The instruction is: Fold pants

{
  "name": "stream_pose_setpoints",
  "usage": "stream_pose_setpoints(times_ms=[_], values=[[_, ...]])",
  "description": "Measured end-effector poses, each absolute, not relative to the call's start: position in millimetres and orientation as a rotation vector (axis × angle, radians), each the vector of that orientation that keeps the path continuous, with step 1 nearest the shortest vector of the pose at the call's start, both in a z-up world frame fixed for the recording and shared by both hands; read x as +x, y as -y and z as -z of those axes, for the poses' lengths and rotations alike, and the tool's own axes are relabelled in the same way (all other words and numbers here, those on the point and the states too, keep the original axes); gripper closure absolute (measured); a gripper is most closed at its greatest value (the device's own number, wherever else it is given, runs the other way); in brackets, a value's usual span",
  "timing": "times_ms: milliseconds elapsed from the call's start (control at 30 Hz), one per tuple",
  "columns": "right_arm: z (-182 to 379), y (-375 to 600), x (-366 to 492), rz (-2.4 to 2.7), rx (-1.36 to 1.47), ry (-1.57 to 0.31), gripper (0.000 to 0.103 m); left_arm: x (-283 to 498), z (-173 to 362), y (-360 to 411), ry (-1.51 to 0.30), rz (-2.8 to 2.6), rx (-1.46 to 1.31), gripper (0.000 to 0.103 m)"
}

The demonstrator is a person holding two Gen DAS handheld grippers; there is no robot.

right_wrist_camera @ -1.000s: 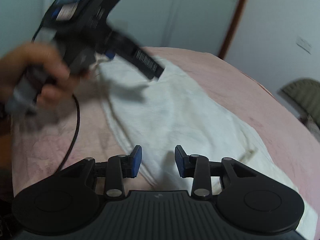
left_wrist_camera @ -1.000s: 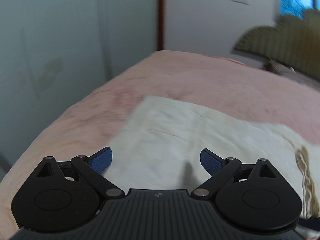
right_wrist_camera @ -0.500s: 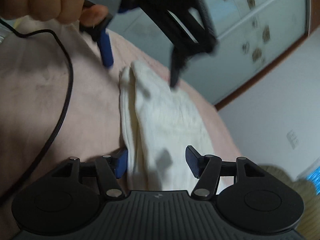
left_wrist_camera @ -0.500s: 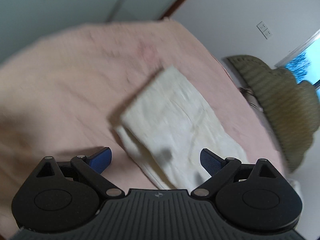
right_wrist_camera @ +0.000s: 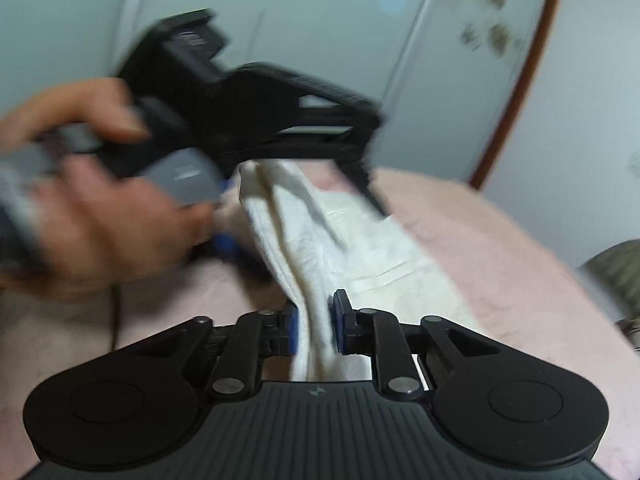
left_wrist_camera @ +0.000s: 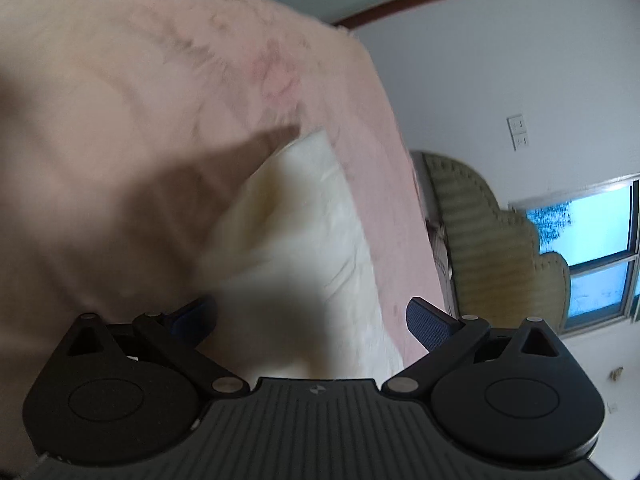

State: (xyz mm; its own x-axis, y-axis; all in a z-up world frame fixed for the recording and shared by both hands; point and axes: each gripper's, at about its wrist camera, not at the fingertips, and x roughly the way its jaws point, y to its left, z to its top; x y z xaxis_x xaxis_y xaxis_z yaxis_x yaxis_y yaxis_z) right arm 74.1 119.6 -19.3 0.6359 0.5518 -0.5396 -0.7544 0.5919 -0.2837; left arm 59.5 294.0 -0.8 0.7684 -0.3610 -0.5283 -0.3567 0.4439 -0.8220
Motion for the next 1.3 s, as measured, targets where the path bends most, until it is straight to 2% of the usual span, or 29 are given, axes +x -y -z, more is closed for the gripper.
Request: stream_pose_setpoints(times_ms=[33, 100, 133, 167, 200, 267, 367, 433, 867, 1100, 1300], values=[[15.4, -114.0, 73.1, -0.835, -0.504, -0.448, 0.085, 61.6, -0.9, -293.0, -0.738, -0.001, -1.127, 0.007], [0.7, -93.5, 76.8, -0.932, -0.384, -0.470, 0.085, 64.1, -5.8, -290.4, -0.732, 0.000, -1.073, 0.028], [-7.6, -79.3, 83.1, -0.954, -0.291, -0.474, 0.085, 66.1, -7.0, -289.4, -0.748, -0.007, -1.044, 0.044], [-15.1, -64.9, 92.6, -0.951, -0.203, -0.481, 0.085, 67.5, -6.1, -289.0, -0.763, -0.016, -1.029, 0.053], [-19.1, -51.8, 103.5, -0.934, -0.122, -0.492, 0.085, 68.2, -4.2, -289.3, -0.773, -0.024, -1.024, 0.057], [-16.4, -34.4, 128.3, -0.851, -0.031, -0.537, 0.085, 67.3, -1.9, -287.4, -0.781, -0.050, -1.007, 0.075], [13.2, -36.4, 157.0, -0.657, -0.150, -0.660, 0.085, 62.2, -7.2, -283.1, -0.760, -0.080, -0.928, 0.088], [38.5, -47.3, 166.2, -0.628, -0.216, -0.742, 0.085, 59.9, -14.0, -275.6, -0.734, -0.093, -0.852, 0.089], [8.2, -52.8, 128.5, -0.716, -0.193, -0.526, 0.084, 16.0, -102.5, -150.7, -0.380, 0.030, -0.249, 0.090], [-17.9, 8.8, 81.4, -0.695, -0.179, -0.354, 0.083, 8.2, -113.0, -69.1, -0.323, 0.183, -0.107, 0.089], [-17.6, 75.9, 53.6, -0.608, -0.163, -0.325, 0.083, 20.0, -102.4, -6.2, -0.320, 0.316, -0.035, 0.087]])
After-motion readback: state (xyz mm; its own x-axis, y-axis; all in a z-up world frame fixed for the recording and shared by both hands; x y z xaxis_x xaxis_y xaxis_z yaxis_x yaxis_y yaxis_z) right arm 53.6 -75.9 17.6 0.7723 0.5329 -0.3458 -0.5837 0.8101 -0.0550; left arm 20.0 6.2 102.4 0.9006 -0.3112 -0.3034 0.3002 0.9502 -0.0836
